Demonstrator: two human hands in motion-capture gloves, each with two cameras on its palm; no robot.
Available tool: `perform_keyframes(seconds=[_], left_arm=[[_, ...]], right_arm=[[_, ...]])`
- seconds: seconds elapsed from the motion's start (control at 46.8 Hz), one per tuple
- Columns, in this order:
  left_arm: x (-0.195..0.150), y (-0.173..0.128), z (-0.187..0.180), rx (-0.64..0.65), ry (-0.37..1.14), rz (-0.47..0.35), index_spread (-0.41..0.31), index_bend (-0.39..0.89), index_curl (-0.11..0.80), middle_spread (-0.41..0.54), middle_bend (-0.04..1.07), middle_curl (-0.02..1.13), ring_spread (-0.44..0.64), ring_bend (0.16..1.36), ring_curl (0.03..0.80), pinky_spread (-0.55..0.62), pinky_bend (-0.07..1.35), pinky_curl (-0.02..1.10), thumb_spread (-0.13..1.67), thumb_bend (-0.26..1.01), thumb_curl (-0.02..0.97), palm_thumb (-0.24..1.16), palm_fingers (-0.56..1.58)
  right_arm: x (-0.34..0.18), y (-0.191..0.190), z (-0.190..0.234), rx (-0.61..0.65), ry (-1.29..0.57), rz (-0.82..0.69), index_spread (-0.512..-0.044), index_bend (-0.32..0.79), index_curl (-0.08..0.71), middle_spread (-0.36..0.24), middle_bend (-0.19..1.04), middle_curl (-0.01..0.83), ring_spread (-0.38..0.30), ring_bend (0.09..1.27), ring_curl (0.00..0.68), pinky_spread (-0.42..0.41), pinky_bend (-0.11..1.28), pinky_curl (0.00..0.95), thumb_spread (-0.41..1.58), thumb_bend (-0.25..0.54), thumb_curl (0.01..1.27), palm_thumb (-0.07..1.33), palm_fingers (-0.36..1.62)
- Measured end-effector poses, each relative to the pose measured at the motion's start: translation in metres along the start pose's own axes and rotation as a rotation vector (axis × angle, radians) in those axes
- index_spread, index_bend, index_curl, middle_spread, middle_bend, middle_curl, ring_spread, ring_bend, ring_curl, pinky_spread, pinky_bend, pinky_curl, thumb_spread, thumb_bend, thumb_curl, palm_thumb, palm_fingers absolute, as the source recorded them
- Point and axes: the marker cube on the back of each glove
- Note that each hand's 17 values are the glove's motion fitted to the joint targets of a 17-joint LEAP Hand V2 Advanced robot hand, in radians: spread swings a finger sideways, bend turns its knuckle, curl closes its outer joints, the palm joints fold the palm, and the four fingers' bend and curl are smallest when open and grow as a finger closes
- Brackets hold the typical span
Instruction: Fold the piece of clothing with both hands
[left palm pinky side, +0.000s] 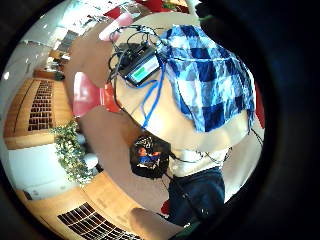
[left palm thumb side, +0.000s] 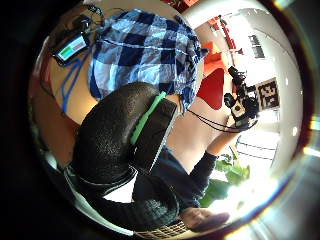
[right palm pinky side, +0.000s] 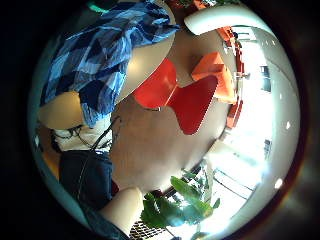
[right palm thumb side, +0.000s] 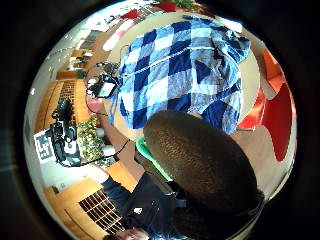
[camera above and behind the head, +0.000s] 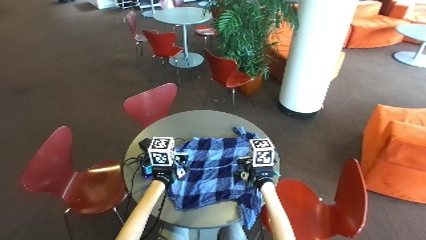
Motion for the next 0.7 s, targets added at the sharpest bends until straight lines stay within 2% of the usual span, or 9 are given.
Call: perform_keyframes(seconds=[0.107, 0.235, 0.384, 0.491, 0.619, 0.705], left_arm=[[-0.001, 0.002, -0.004, 0.0, 0.001, -0.001, -0.08, 0.13, 0.08, 0.082, 0.18, 0.12, 0.18, 0.54, 0.177, 0.14, 0.42, 0.17, 0.73, 0.03, 0.074, 0.1, 0.32], [-0.003, 0.005, -0.005, -0.003, 0.011, 0.0, -0.093, 0.14, 0.123, 0.096, 0.18, 0.16, 0.21, 0.57, 0.208, 0.16, 0.43, 0.21, 0.89, 0.0, 0.112, 0.11, 0.29], [-0.004, 0.01, -0.003, -0.018, 0.008, 0.021, -0.099, 0.15, 0.168, 0.098, 0.18, 0.19, 0.23, 0.58, 0.226, 0.17, 0.43, 0.24, 0.99, -0.01, 0.149, 0.11, 0.28], [-0.005, 0.008, 0.013, -0.062, 0.015, 0.054, -0.101, 0.15, 0.192, 0.099, 0.18, 0.22, 0.23, 0.59, 0.235, 0.17, 0.43, 0.26, 1.02, -0.01, 0.171, 0.11, 0.27], [-0.001, 0.009, 0.041, -0.139, 0.027, 0.124, -0.106, 0.13, 0.209, 0.111, 0.17, 0.24, 0.24, 0.6, 0.249, 0.19, 0.45, 0.28, 1.03, -0.02, 0.198, 0.13, 0.23], [0.003, 0.013, 0.06, -0.193, 0.028, 0.161, -0.111, 0.13, 0.215, 0.131, 0.15, 0.23, 0.25, 0.62, 0.26, 0.2, 0.48, 0.3, 1.01, -0.02, 0.216, 0.14, 0.19]], right_arm=[[0.005, -0.003, 0.0, 0.016, -0.003, 0.027, -0.311, 0.14, 0.098, -0.027, 0.17, 0.091, 0.054, 0.36, 0.129, 0.128, 0.52, 0.199, 0.77, 0.096, 0.08, 0.19, 0.25], [0.007, 0.005, -0.01, 0.034, -0.005, 0.015, -0.361, 0.14, 0.132, -0.031, 0.18, 0.134, 0.066, 0.38, 0.163, 0.149, 0.54, 0.238, 0.96, 0.073, 0.11, 0.2, 0.22], [0.015, 0.002, -0.01, 0.012, -0.024, -0.013, -0.384, 0.14, 0.158, -0.034, 0.19, 0.175, 0.069, 0.4, 0.191, 0.152, 0.55, 0.266, 1.07, 0.04, 0.14, 0.2, 0.21], [0.024, -0.001, -0.003, -0.038, -0.034, -0.043, -0.392, 0.13, 0.171, -0.035, 0.19, 0.201, 0.07, 0.41, 0.208, 0.155, 0.55, 0.281, 1.11, 0.027, 0.17, 0.22, 0.2], [0.031, -0.003, 0.016, -0.116, -0.027, -0.102, -0.404, 0.08, 0.158, -0.032, 0.19, 0.226, 0.077, 0.44, 0.232, 0.185, 0.6, 0.308, 1.12, 0.053, 0.21, 0.33, 0.14], [0.026, 0.011, 0.02, -0.153, -0.014, -0.129, -0.417, 0.08, 0.145, -0.034, 0.19, 0.238, 0.081, 0.45, 0.242, 0.203, 0.65, 0.328, 1.1, 0.068, 0.24, 0.41, 0.1]])
